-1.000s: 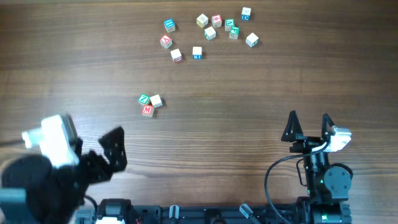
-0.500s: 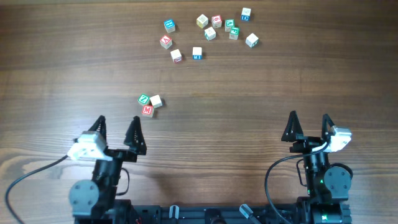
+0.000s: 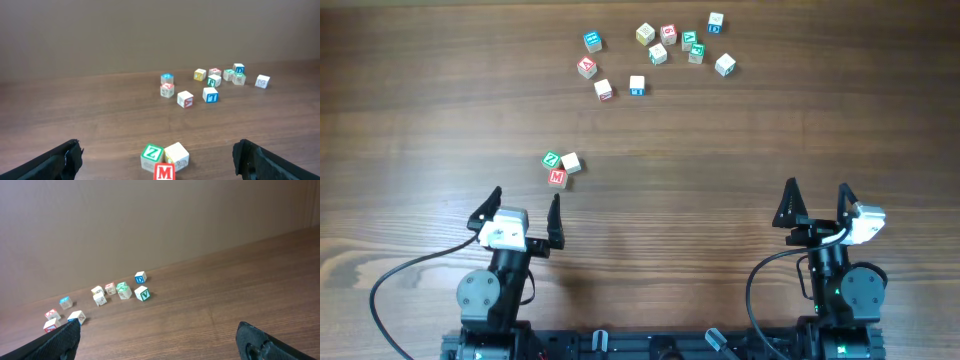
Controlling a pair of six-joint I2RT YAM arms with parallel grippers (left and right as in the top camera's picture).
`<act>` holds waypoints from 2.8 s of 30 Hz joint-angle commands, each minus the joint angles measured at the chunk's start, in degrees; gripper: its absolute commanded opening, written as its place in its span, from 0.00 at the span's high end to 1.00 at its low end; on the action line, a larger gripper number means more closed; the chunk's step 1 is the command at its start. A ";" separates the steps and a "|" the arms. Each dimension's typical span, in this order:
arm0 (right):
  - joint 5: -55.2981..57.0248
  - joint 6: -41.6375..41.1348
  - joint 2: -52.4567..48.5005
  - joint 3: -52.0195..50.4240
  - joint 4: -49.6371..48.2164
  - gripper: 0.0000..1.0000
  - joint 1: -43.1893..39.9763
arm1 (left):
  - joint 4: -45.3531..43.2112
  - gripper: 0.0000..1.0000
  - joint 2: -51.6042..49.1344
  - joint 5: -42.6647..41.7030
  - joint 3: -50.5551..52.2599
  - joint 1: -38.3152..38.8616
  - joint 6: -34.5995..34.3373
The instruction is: Form a circle
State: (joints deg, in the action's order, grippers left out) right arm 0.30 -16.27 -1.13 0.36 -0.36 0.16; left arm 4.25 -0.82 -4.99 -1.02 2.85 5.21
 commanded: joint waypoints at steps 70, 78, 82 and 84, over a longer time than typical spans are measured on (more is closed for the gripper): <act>-3.32 14.73 0.92 -0.07 0.33 0.00 0.61 | -0.26 0.00 0.59 0.15 0.68 -0.13 2.08; -3.32 14.71 0.92 -0.07 0.33 0.00 0.61 | -0.26 0.00 0.59 0.15 0.68 -0.13 2.08; -3.32 14.71 0.92 -0.07 0.33 0.00 0.61 | -0.26 0.00 0.59 0.15 0.68 -0.13 2.08; -3.32 14.71 0.92 -0.07 0.33 0.00 0.61 | -0.26 0.00 0.59 0.13 0.68 -0.13 2.08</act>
State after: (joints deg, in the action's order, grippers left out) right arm -1.93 -2.24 -1.10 0.36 0.05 0.56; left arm 4.23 -0.80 -4.99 -1.02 2.85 6.44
